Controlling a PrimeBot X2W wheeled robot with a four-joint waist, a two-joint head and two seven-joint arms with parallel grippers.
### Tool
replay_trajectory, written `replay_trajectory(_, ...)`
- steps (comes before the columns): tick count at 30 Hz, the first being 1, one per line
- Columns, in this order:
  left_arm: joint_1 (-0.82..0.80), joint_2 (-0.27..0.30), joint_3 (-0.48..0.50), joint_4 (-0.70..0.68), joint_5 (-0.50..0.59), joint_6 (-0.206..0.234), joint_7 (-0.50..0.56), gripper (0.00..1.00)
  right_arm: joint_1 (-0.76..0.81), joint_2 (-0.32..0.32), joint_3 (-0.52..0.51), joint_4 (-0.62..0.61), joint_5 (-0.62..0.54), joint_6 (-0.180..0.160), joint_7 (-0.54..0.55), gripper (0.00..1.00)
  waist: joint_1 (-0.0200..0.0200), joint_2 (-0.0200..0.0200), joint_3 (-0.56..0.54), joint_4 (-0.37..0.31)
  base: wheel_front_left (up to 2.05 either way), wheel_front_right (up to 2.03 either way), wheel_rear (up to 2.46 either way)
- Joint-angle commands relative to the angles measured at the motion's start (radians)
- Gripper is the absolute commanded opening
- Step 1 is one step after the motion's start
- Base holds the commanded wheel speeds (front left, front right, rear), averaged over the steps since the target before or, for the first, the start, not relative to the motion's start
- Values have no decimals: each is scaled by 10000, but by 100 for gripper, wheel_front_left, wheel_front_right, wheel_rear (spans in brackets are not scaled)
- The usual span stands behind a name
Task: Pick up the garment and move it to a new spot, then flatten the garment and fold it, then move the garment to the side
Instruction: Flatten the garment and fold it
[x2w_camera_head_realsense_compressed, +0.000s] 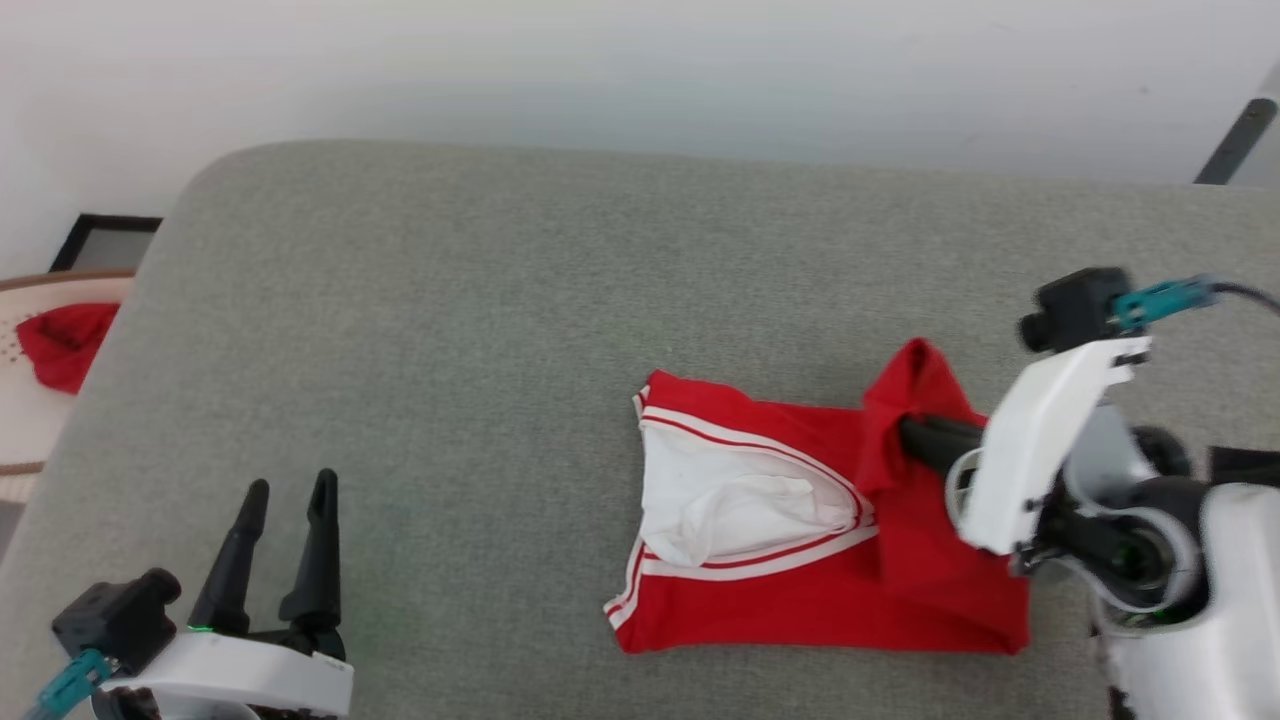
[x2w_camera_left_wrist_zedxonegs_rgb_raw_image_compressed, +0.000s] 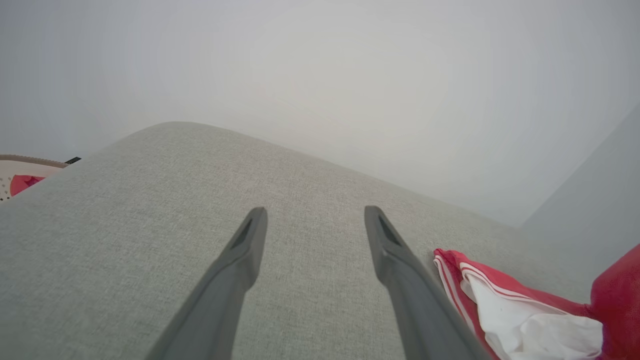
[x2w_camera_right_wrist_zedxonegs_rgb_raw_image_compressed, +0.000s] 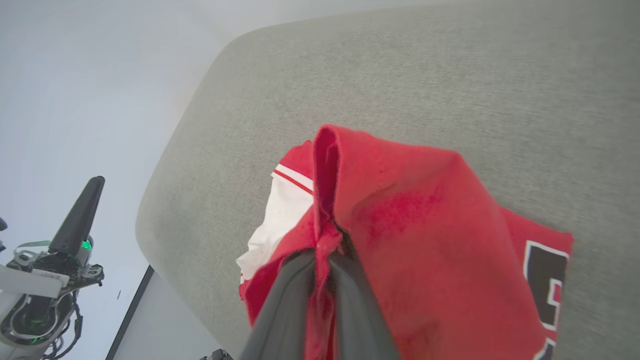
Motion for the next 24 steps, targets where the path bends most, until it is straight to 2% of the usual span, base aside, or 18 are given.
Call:
replay_trajectory(1, -99, -38, -35, 23, -29, -26, 10, 100, -122, 37, 277, 228, 180, -8, -317, 0, 0, 0, 50, 190, 0, 0, 0)
replay_trajectory(17, -335, -304, -275, 228, -123, -26, 10, 100, -1207, 33, 2652, 3379, 294, -6, -2909, 0, 0, 0, 230, 932, 0, 0, 0)
replay_trajectory(18, -356, -312, -291, 242, -113, -26, 10, 100, -1298, 28, 2769, 3544, 302, -6, -3003, 19, 0, 0, 241, 949, 0, 0, 0)
replay_trajectory(19, -383, -326, -306, 255, -117, -26, 10, 100, -1405, 35, 2936, 3664, 305, -6, -3076, 30, 0, 0, 247, 965, 0, 0, 0)
replay_trajectory(20, -397, -338, -306, 261, -129, -26, 8, 100, -1489, 39, 3051, 3773, 333, -6, -3152, 47, 0, 0, 249, 973, 0, 0, 0)
replay_trajectory(21, -398, -341, -320, 276, -125, -26, 10, 100, -1556, 27, 3128, 3885, 374, -6, -3221, 100, 0, 0, 244, 977, 0, 0, 0)
replay_trajectory(24, -383, -334, -306, 312, -129, -26, 10, 100, -1741, 32, 3388, 4004, 587, -6, -3305, 100, 0, 0, 210, 949, 0, 0, 0)
